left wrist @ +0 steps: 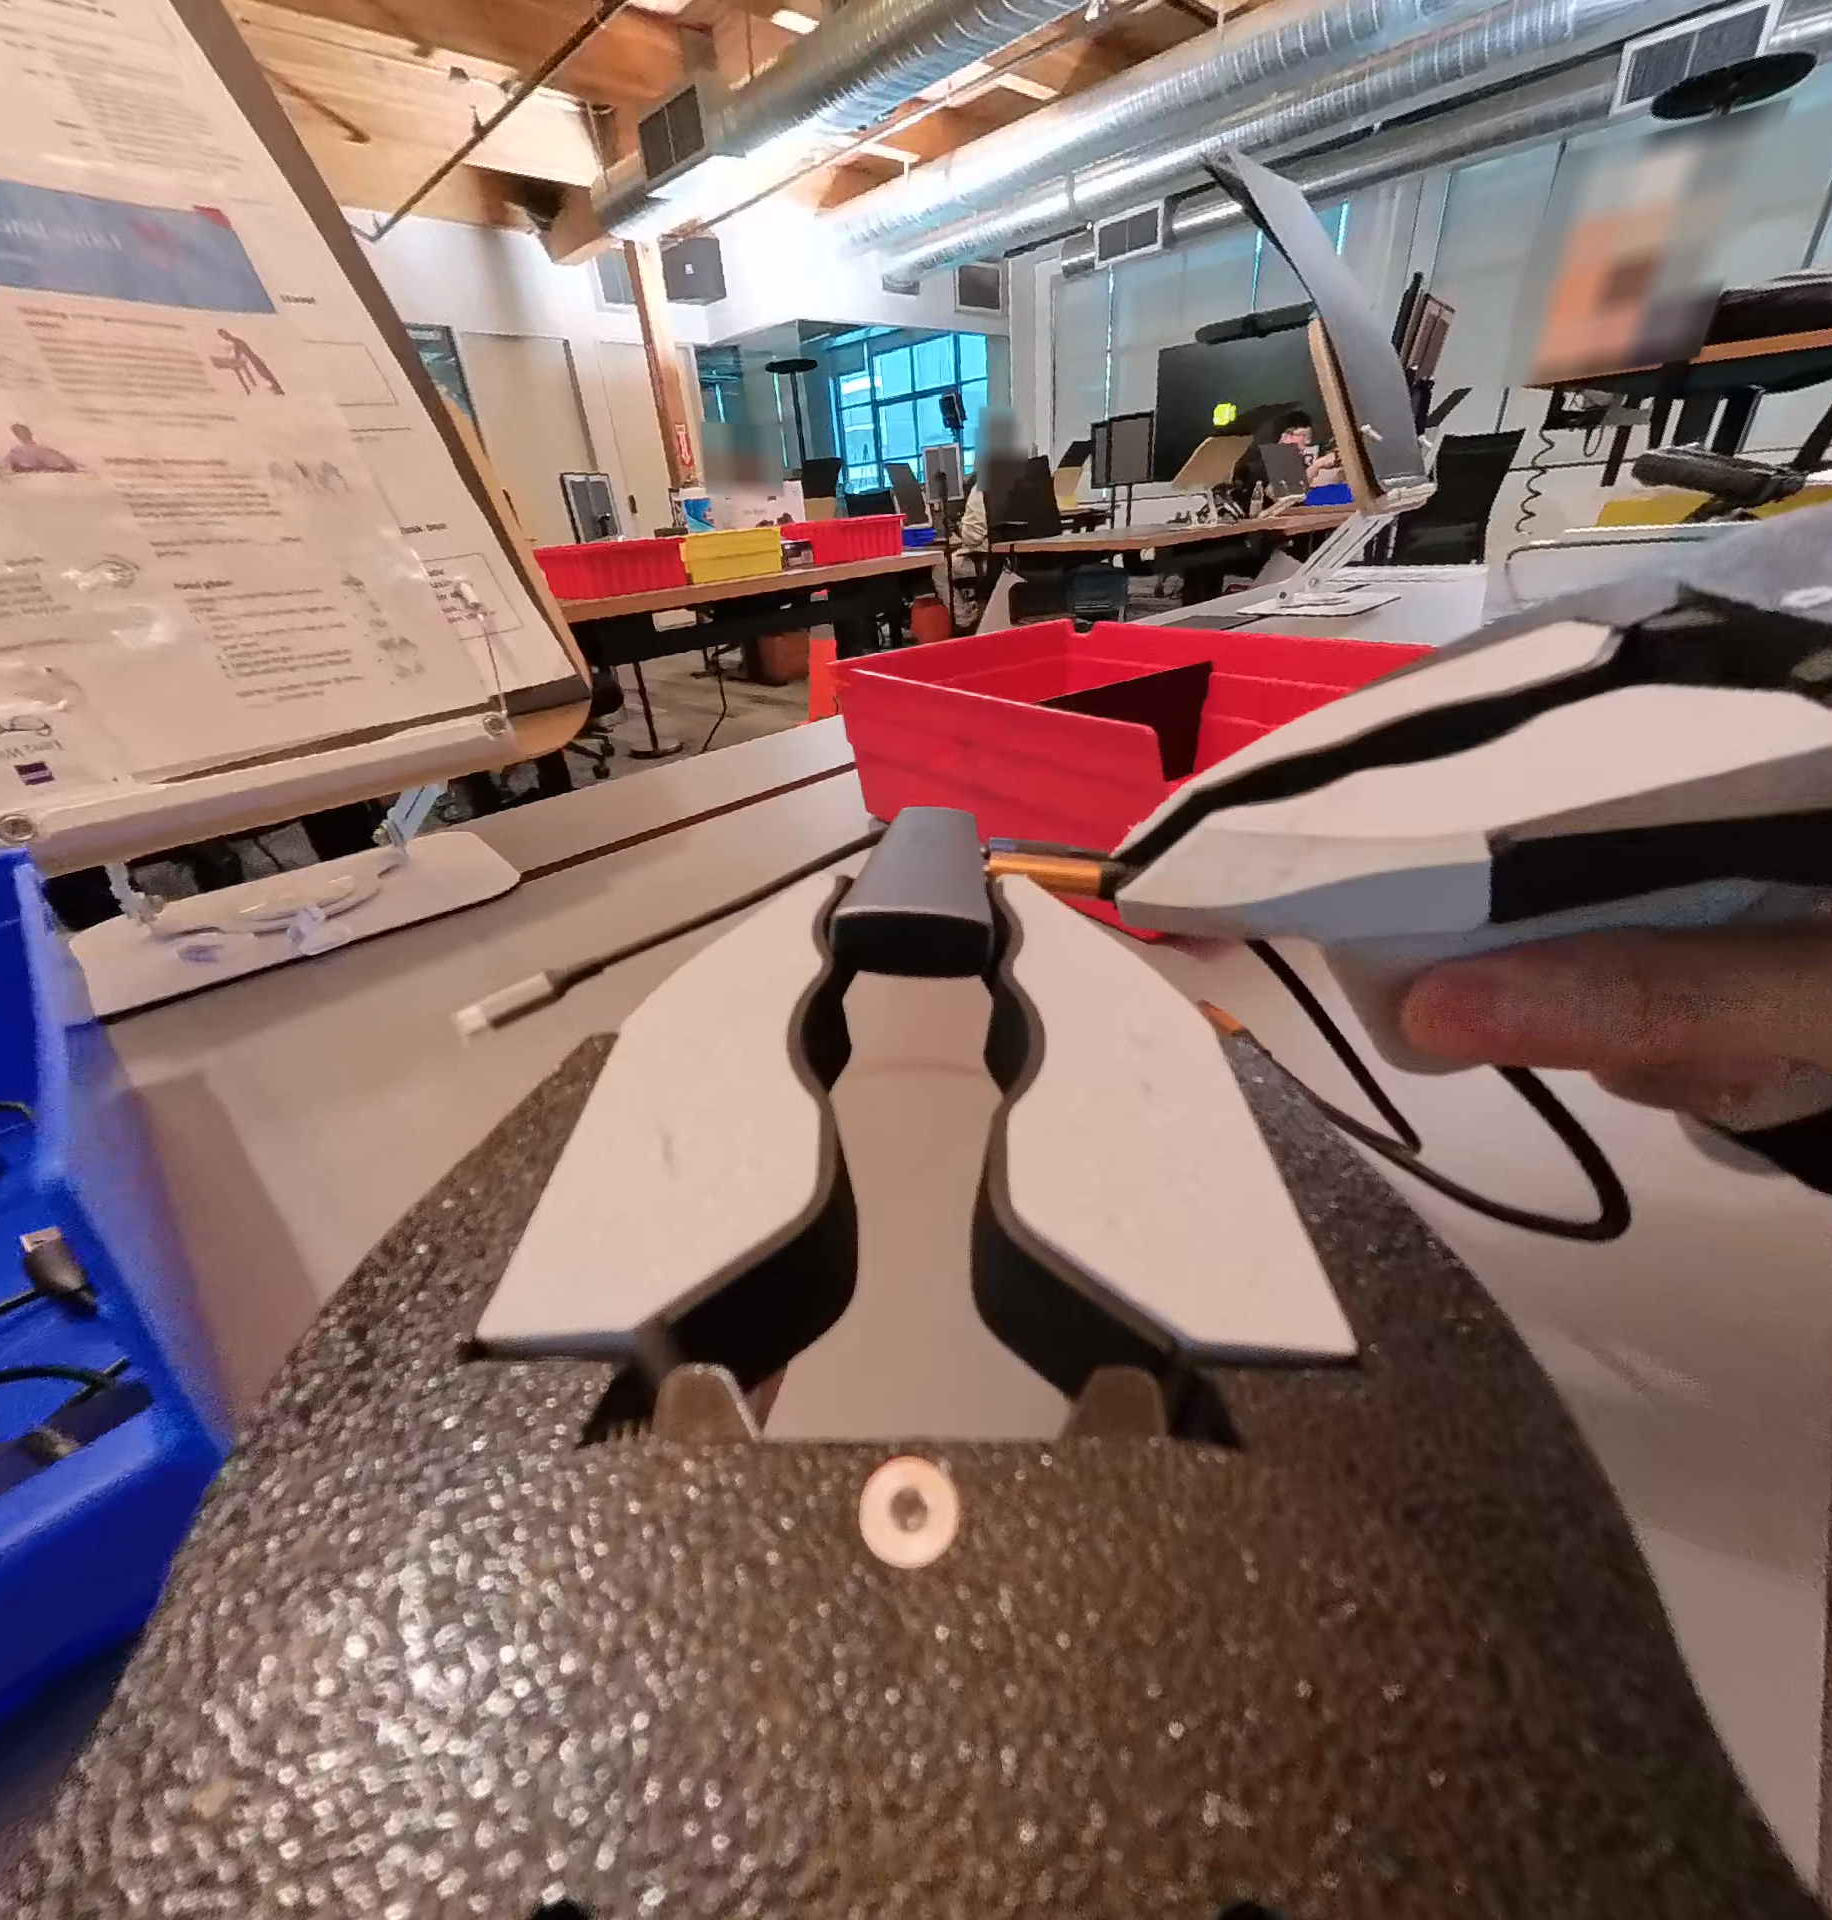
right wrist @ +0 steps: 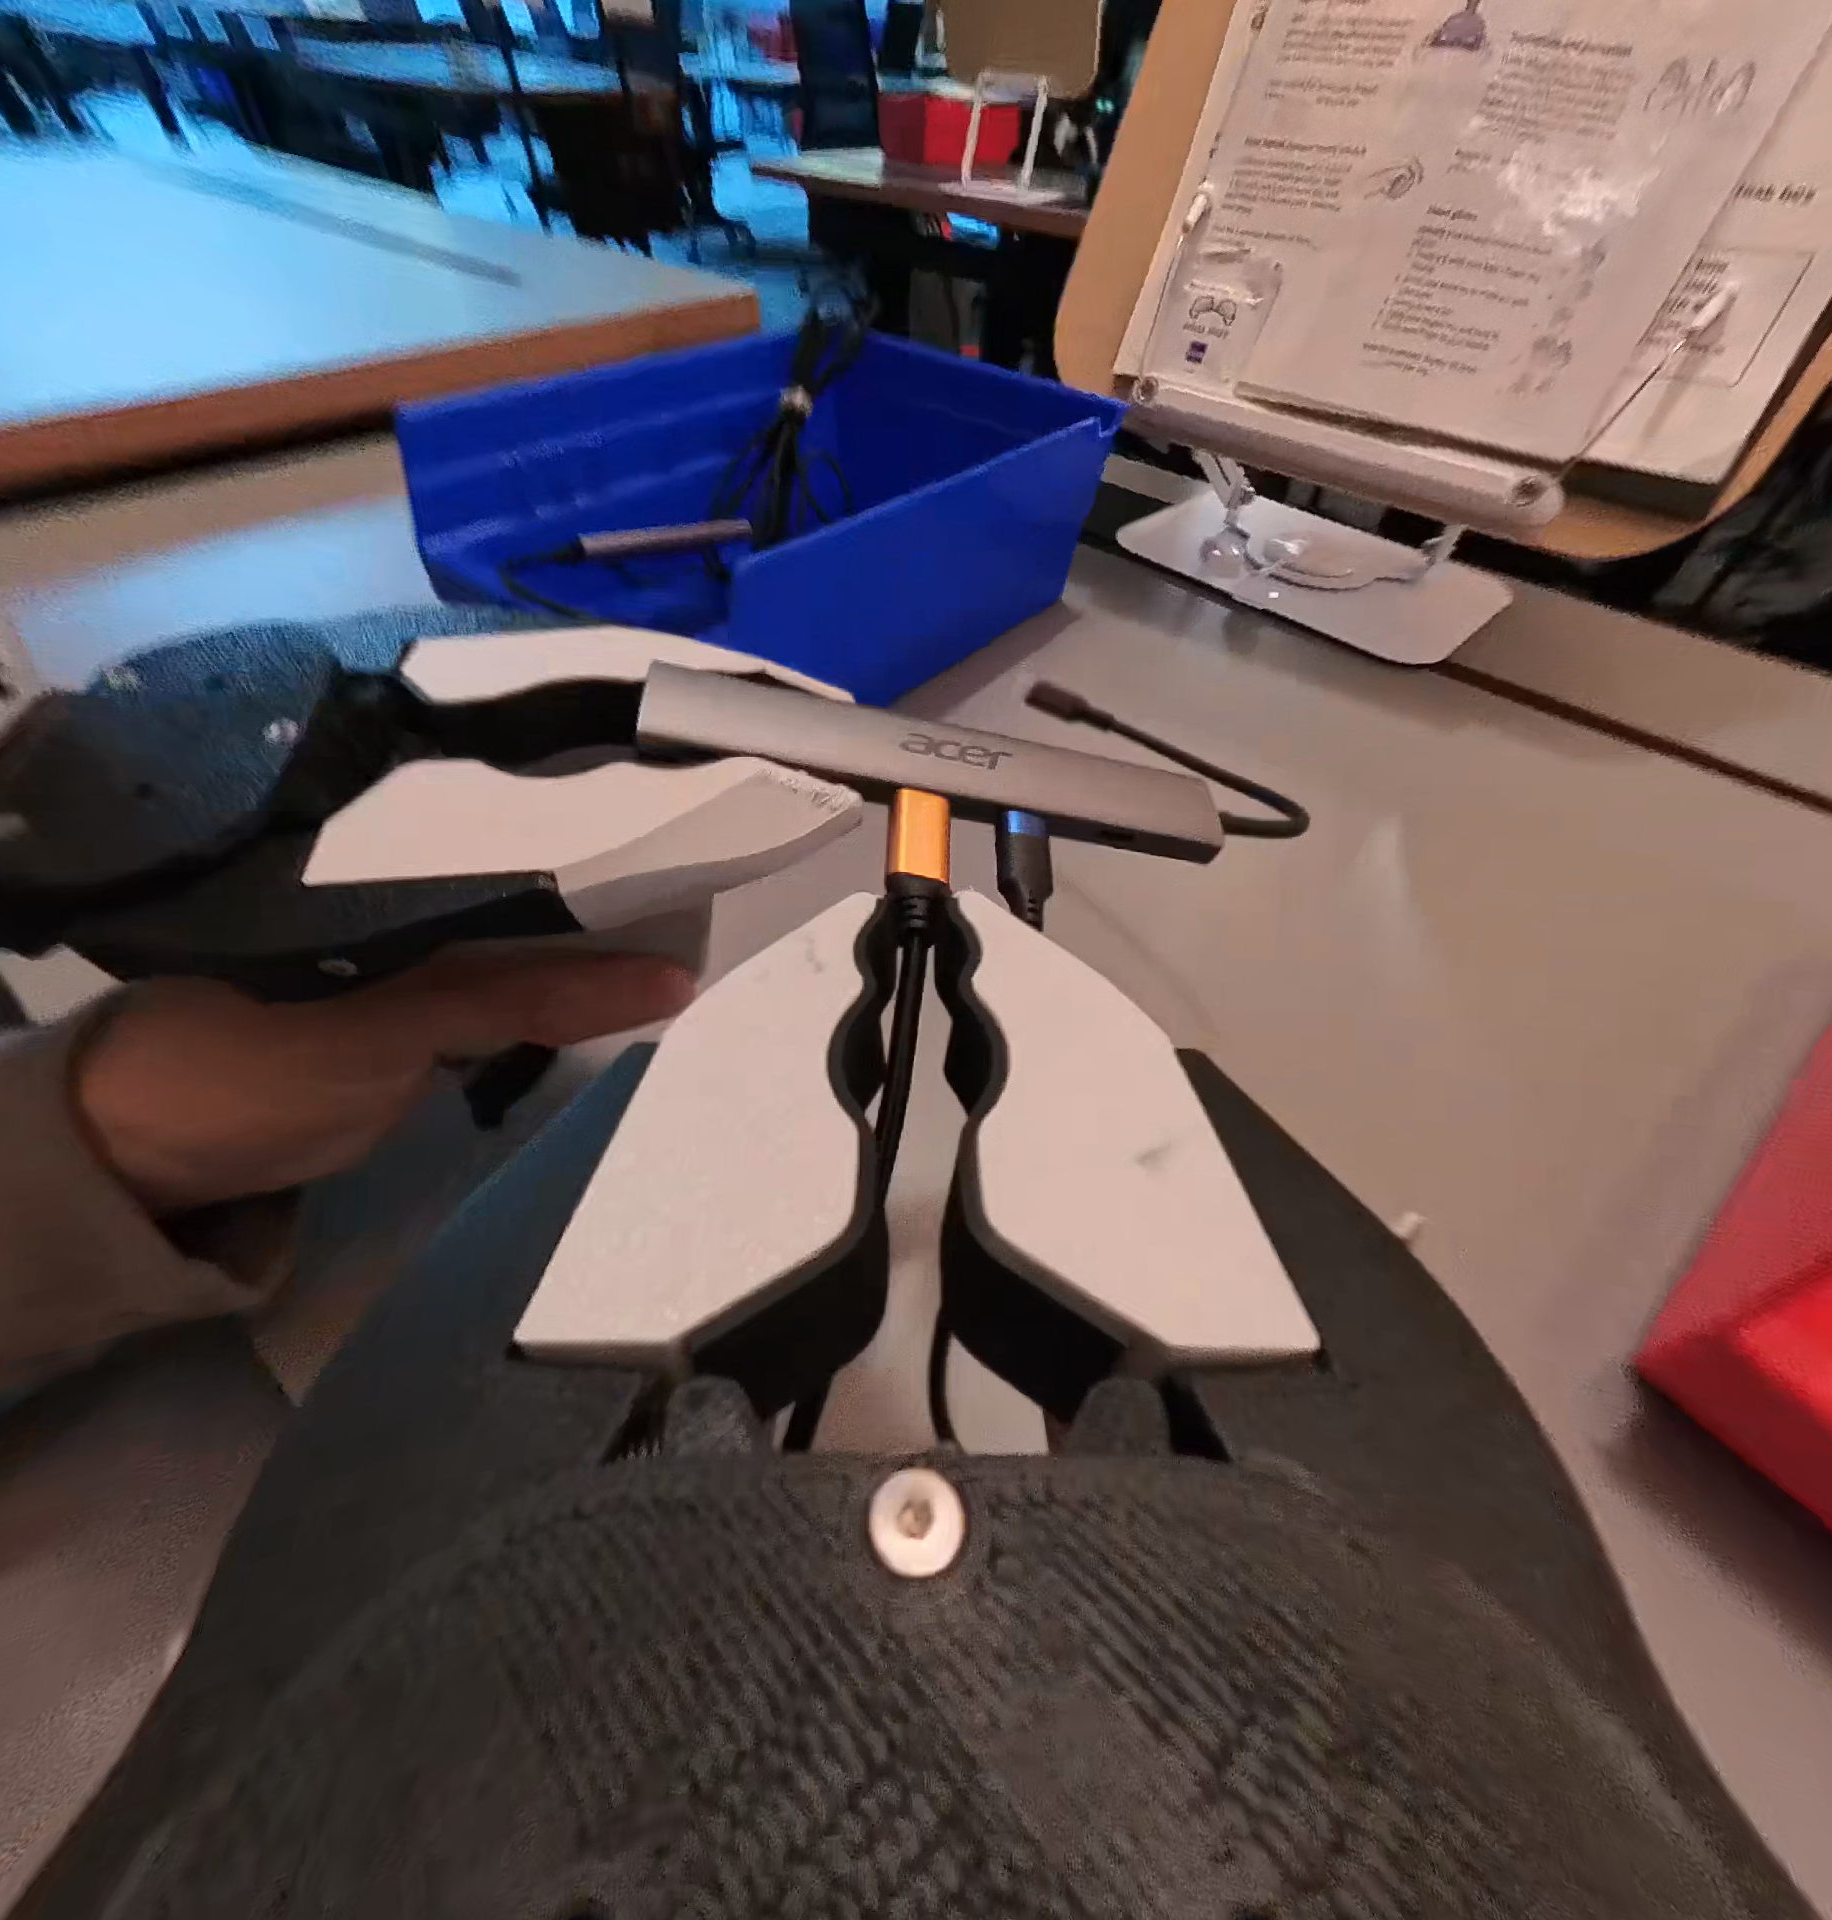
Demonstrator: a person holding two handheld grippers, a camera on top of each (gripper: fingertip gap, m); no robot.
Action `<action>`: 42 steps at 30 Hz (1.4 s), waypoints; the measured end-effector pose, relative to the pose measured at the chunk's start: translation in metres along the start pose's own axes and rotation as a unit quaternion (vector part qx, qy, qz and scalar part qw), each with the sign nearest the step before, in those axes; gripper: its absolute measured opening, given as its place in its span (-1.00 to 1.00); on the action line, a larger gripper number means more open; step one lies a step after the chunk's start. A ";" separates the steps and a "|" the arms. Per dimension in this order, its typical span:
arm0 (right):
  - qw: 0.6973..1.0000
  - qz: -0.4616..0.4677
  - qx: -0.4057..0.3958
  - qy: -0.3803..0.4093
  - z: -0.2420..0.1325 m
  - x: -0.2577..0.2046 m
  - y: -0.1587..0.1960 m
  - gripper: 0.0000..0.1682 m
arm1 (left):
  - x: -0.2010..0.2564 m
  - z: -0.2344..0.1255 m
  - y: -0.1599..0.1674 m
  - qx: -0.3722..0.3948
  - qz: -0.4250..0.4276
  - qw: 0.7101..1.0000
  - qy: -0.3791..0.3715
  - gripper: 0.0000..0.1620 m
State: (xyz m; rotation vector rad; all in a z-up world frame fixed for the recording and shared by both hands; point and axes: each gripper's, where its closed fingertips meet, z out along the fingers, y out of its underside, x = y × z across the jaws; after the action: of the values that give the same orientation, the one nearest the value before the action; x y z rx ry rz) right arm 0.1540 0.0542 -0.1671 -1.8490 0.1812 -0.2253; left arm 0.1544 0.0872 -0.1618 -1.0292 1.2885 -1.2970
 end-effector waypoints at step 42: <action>0.987 0.024 0.156 0.032 -0.158 0.093 -0.119 -0.91 | -0.047 -0.016 -0.019 0.044 -0.044 0.997 -0.053 -0.71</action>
State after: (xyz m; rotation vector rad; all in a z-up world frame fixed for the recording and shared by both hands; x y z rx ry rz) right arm 0.2060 -0.0807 -0.0038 -1.5259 0.2222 -0.2646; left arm 0.1435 0.1345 -0.1404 -1.0885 1.1075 -1.3351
